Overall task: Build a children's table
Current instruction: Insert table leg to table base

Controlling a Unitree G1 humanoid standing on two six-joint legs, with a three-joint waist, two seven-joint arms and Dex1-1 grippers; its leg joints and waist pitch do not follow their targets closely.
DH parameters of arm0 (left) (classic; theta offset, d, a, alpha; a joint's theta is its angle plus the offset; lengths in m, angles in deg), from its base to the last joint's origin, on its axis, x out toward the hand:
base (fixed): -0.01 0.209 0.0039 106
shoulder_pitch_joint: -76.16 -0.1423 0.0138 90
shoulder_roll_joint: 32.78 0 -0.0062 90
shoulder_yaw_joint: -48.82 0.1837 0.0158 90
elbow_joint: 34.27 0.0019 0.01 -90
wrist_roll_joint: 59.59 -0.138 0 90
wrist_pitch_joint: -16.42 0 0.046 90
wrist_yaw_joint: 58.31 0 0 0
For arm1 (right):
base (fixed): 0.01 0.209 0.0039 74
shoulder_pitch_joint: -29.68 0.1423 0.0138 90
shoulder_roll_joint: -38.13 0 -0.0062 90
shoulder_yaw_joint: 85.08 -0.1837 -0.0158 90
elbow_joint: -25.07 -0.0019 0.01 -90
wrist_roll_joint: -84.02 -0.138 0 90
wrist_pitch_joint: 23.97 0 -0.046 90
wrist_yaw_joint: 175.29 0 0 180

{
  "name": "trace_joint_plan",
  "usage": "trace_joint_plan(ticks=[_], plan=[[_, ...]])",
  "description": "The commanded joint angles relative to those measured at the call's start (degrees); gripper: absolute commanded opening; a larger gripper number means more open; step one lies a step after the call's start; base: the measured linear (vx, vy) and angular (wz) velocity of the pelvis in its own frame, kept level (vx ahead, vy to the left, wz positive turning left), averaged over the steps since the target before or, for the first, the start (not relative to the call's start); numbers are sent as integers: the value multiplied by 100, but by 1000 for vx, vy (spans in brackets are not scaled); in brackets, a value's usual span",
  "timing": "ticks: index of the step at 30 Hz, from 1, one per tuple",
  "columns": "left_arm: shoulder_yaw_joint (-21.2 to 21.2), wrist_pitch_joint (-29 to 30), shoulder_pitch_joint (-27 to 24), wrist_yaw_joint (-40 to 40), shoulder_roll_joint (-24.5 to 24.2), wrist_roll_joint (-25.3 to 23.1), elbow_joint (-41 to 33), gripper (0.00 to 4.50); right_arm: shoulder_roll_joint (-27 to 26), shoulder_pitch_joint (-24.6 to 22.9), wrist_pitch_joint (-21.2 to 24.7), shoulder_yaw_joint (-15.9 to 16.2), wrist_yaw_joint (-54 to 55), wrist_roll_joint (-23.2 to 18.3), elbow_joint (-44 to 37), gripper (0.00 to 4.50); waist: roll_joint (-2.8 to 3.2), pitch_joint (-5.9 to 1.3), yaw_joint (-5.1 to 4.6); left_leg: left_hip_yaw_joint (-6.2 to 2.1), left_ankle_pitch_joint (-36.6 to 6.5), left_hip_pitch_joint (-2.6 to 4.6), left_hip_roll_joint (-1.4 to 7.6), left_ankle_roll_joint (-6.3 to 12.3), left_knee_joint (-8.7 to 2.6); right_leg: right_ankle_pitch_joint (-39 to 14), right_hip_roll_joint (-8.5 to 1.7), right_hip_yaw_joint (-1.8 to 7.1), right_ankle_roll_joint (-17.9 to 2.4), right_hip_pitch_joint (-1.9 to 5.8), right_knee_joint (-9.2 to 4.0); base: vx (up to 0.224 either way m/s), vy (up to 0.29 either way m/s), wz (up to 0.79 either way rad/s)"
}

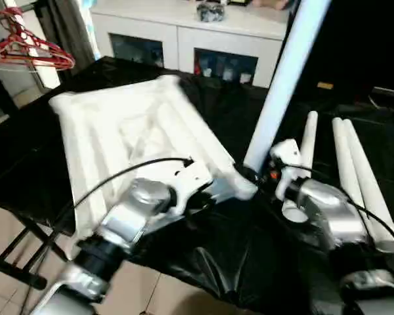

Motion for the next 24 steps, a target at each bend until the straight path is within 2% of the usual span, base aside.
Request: trace_joint_plan(ticks=[1, 2, 5, 6, 7, 11, 17, 18, 22, 23, 24], plan=[[-34, 56, 269, 351, 347, -34, -66, 0, -204, -23, 535, -1, 896, 295, 857, 191, 1, -279, 30, -104, -1027, -20, 259, 157, -472, -1872, -474, 241, -1141, 239, -554, 0, 0, 0], [-27, 75, 283, 419, 396, -63, -34, 0, -250, 21, 505, 7, 968, 318, 933, 191, 0, -286, 32, -111, -1007, -38, 254, 154, -473, -1875, -476, 233, -1114, 255, -548, 0, 0, 0], [35, 4, 373, 710, 593, -195, 197, 0, -494, 195, 448, -9, 1239, 373, 1201, 191, -5, -291, 19, -108, -992, -51, 260, 194, -473, -1730, -471, 239, -1127, 237, -531, 0, 0, 0], [35, 4, 373, 710, 593, -195, 197, 0, -494, 195, 448, -9, 1239, 373, 1201, 191, -1, -291, 21, -108, -1010, -29, 259, 182, -473, -1726, -466, 232, -1133, 230, -539, 0, 0, 0], [67, -109, 439, 820, 632, -248, 343, 0, -598, 243, 417, -39, 1326, 365, 1259, 191, -24, -293, 22, -107, -1002, -36, 265, 195, -476, -1651, -470, 236, -1142, 240, -532, 0, 0, 0], [78, -225, 540, 898, 672, -322, 501, 0, -711, 297, 344, -31, 1424, 384, 1337, 191, -1, -297, 30, -110, -1013, -37, 275, 213, -486, -1435, -476, 233, -1196, 242, -513, 0, 0, 0], [69, -299, 580, 891, 624, -362, 602, 0, -769, 356, 203, -88, 1559, 466, 1471, 191, 20, -278, 22, -112, -1263, -15, 278, 155, -508, -1671, -479, 239, -1174, 217, -544, 0, 0, 0], [71, -318, 579, 888, 611, -364, 615, 0, -767, 359, 178, -76, 1574, 495, 1475, 191, 41, -269, 17, -115, -1354, -11, 275, 129, -514, -1795, -478, 239, -1145, 209, -566, 0, 0, 0], [82, -427, 571, 864, 539, -384, 652, 0, -802, 340, 108, -135, 1487, 417, 1414, 191, 34, -268, 20, -124, -1414, -17, 279, 115, -524, -1954, -488, 244, -1060, 208, -581, 0, 0, 0], [73, -493, 570, 868, 531, -389, 658, 0, -801, 337, 98, -139, 1493, 420, 1404, 226, 35, -272, 20, -128, -1399, -19, 283, 115, -528, -1925, -488, 244, -1060, 209, -573, 0, 0, 0], [57, -532, 572, 874, 527, -387, 660, 0, -799, 335, 77, -139, 1485, 424, 1395, 226, 35, -273, 21, -126, -1367, -22, 284, 121, -529, -1864, -486, 244, -1066, 208, -572, 0, 0, 0]])
